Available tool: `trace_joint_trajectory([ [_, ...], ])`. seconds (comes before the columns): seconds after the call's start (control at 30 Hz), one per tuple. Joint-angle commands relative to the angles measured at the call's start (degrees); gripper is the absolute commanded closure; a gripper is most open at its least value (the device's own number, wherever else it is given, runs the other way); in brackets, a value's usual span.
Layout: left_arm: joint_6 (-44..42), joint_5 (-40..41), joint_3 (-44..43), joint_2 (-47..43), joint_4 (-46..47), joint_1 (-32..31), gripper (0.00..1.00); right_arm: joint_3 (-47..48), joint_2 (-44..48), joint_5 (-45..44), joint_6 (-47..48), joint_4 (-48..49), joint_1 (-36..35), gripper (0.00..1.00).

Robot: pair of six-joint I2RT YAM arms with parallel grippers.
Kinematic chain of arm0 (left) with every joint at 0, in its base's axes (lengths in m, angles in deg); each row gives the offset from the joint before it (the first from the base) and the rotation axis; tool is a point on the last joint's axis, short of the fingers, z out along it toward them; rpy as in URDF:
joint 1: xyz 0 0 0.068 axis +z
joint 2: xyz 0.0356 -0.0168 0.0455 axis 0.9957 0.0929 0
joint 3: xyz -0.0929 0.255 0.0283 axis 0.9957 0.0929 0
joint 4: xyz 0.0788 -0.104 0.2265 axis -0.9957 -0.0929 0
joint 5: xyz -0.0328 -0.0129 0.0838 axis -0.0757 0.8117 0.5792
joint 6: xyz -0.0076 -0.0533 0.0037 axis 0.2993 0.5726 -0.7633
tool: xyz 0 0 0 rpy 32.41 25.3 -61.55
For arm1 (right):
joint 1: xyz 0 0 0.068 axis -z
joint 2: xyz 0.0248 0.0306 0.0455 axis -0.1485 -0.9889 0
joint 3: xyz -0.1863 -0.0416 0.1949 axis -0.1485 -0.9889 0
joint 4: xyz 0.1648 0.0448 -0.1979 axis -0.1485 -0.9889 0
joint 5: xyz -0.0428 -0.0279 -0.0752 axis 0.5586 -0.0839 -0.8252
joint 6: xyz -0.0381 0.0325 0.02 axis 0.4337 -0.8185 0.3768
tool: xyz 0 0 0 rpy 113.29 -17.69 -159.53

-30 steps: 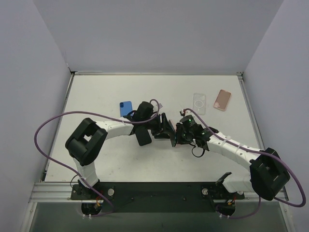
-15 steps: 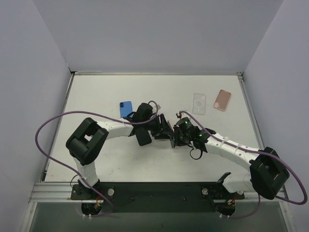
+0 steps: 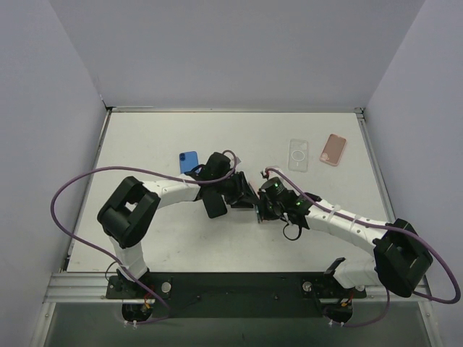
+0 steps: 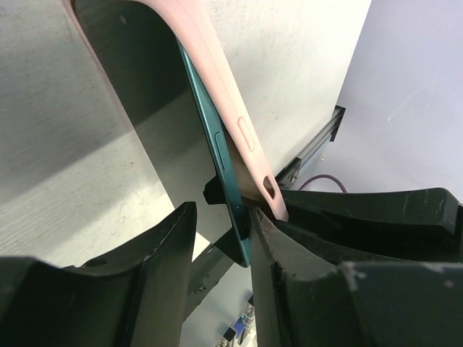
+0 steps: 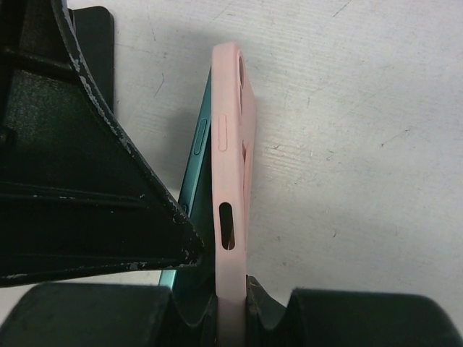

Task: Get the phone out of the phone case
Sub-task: Remove the phone case from the phone.

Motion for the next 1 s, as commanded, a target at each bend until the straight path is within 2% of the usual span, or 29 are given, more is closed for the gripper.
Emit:
trace_joint_trajectory([
  [0.0, -6.2, 9.6, 0.0, 0.0, -11.8, 0.2, 0.57, 2.5, 1.7, -2.1, -0.3, 0.4, -0.5, 1.00],
  [0.37, -7.4, 10.2, 1.6, -0.8, -11.9, -0.1, 0.78, 2.8, 0.3, -1.3, -1.6, 1.4, -0.4, 1.00],
  [0.53, -8.8, 10.6, 1.2, -1.9, -13.7, 0.0, 1.00, 3.2, 0.3, -2.3, -1.6, 0.9, -0.4, 1.00],
  [0.77, -12.7, 11.6, -0.4, -6.7, -18.3, 0.7, 1.00, 5.7, 1.5, -3.7, -0.6, -2.4, 0.7, 1.00],
  [0.97, -15.1, 8.2, -0.3, -10.5, -19.3, 4.4, 1.00, 4.3, 4.7, 1.9, -2.8, -1.8, 8.9, 1.00],
])
